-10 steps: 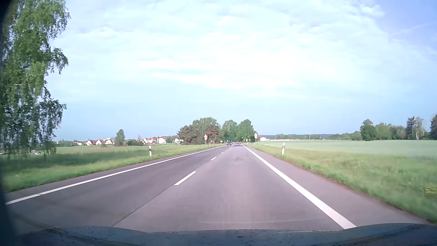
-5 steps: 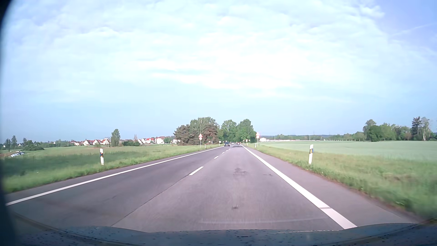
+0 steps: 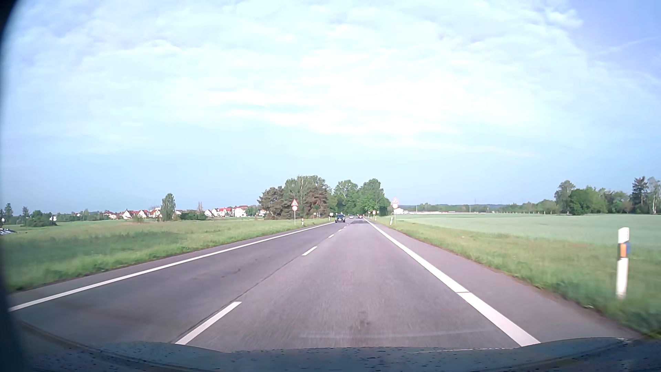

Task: Follow the waypoints while adhering to traffic rules and regulations

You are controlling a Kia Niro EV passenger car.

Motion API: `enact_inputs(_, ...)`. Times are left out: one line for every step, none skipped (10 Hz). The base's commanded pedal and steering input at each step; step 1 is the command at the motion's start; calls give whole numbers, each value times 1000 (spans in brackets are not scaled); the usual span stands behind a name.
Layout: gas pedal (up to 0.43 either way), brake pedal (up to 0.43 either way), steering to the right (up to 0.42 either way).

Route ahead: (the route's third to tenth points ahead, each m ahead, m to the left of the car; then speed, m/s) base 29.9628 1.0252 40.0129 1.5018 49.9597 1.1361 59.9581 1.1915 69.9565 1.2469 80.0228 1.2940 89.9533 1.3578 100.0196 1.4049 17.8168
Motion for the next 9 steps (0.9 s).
enact_inputs(0, 0, -2)
enact_inputs(0, 0, -1)
enact_inputs(0, 0, -1)
enact_inputs(0, 0, 0)
enact_inputs(0, 0, 0)
enact_inputs(0, 0, 0)
enact_inputs(0, 0, 0)
enact_inputs(0, 0, 0)
enact_inputs(0, 0, 0)
